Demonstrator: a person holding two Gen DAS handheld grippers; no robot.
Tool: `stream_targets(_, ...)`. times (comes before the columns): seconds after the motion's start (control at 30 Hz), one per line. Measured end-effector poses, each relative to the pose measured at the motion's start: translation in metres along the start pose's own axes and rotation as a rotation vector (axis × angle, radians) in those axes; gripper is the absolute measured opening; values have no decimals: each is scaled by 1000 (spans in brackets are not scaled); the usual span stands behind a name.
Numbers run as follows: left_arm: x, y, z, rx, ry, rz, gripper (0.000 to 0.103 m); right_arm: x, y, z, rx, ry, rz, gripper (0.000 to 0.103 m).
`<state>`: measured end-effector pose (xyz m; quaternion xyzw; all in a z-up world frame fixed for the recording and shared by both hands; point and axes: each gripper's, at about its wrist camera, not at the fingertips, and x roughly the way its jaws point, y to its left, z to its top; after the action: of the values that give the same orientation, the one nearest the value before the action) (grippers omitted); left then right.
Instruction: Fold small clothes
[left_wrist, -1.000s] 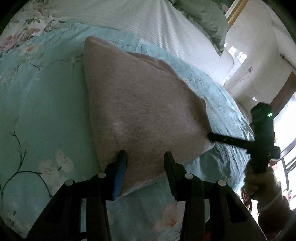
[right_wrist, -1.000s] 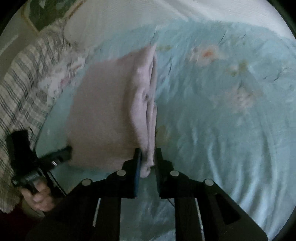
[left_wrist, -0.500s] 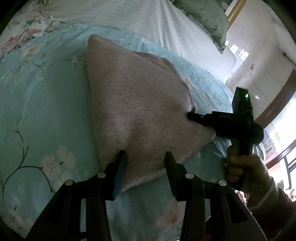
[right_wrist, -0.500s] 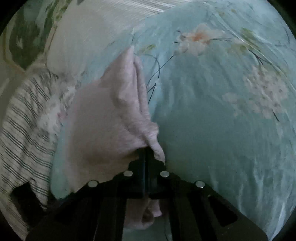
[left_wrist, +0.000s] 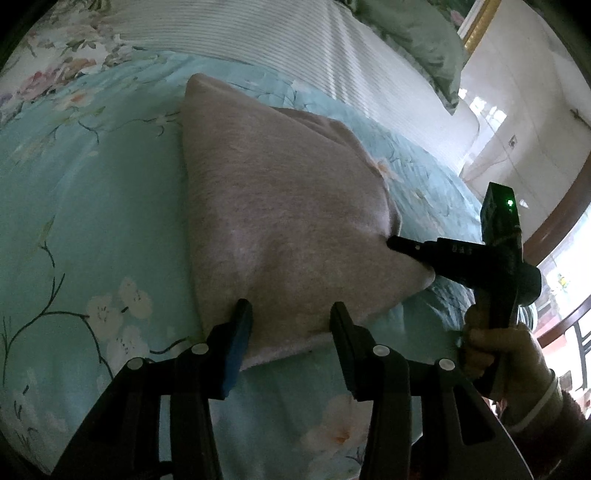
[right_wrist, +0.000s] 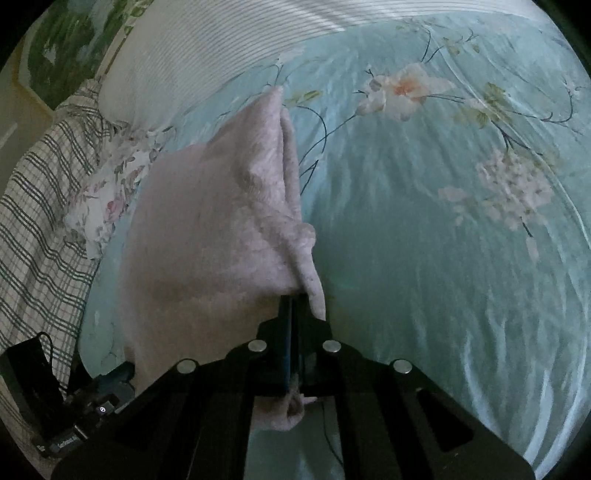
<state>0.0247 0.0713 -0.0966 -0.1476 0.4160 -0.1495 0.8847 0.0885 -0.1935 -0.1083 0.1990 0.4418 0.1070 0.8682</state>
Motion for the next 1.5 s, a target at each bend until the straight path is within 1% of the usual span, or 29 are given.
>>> stream_targets(0.07, 0, -2, 0, 0, 2, 10, 46, -11, 5, -5, -23, -21, -14, 4)
stream_targets(0.2, -2, -7, 0, 22, 14, 37, 47, -30, 21, -19, -71, -48, -8, 6)
stream_targets(0.27, -2, -9, -2, 25, 19, 49, 49, -32, 28, -25, -118, -40, -10, 13)
stream_targets(0.3, -2, -9, -2, 24, 21, 55, 49, -30, 29, -28, -134, -26, -20, 21)
stream_targets(0.33, -3, -11, -3, 21, 21, 64, 49, -25, 27, -30, -140, -8, -30, 22)
stream_targets(0.37, -3, -11, -3, 21, 21, 71, 49, -22, 23, -32, -131, 4, -33, 22)
stream_targets(0.47, -6, -14, -7, 26, 20, 93, 49, -28, 20, -32, -94, -8, -18, 22)
stream_targets(0.53, -15, -16, -10, 25, 5, 109, 49, -39, 26, -34, -96, -30, -21, 23)
stream_targets(0.57, -19, -17, -12, 25, -1, 115, 51, -48, 30, -36, -103, -50, -21, 26)
stream_targets(0.6, -24, -17, -14, 25, -6, 127, 53, -53, 33, -38, -108, -62, -23, 36)
stream_targets(0.63, -29, -16, -18, 23, -6, 138, 61, -61, 36, -41, -115, -79, -29, 53)
stream_targets(0.67, -34, -15, -20, 15, -8, 142, 67, -69, 39, -45, -123, -100, -36, 61)
stream_targets(0.7, -41, -14, -23, -1, -17, 140, 69, -75, 42, -48, -130, -116, -39, 71)
stream_targets(0.73, -48, -13, -27, -17, -28, 133, 73, -81, 45, -50, -139, -130, -44, 75)
stream_targets(0.77, -53, -11, -31, -31, -34, 132, 79, -87, 48, -55, -150, -141, -56, 76)
stream_targets(0.8, -58, -11, -34, -40, -36, 139, 81, -92, 50, -59, -162, -149, -66, 78)
stream_targets(0.87, -68, -10, -44, -46, -39, 170, 81, -100, 53, -67, -176, -165, -80, 80)
stream_targets(0.93, -76, -12, -54, -46, -40, 205, 82, -106, 53, -75, -183, -177, -95, 88)
stream_targets(1.0, -84, -12, -63, -45, -40, 221, 82, -113, 51, -84, -178, -187, -105, 89)
stream_targets(1.13, -99, -16, -81, -44, -68, 260, 82, -121, 49, -102, -175, -186, -105, 90)
stream_targets(1.2, -105, -20, -86, -38, -76, 263, 82, -125, 51, -112, -192, -185, -110, 90)
stream_targets(1.3, -111, -26, -92, -19, -90, 272, 82, -134, 51, -121, -209, -202, -157, 90)
stream_targets(1.33, -113, -29, -94, -7, -92, 294, 82, -138, 52, -122, -217, -215, -178, 90)
stream_targets(1.4, -119, -38, -96, 26, -109, 345, 82, -146, 53, -122, -234, -232, -189, 90)
stream_targets(1.43, -122, -41, -95, 41, -125, 362, 82, -149, 54, -122, -243, -238, -192, 90)
stream_targets(1.5, -128, -46, -92, 65, -153, 382, 82, -154, 56, -120, -258, -250, -227, 90)
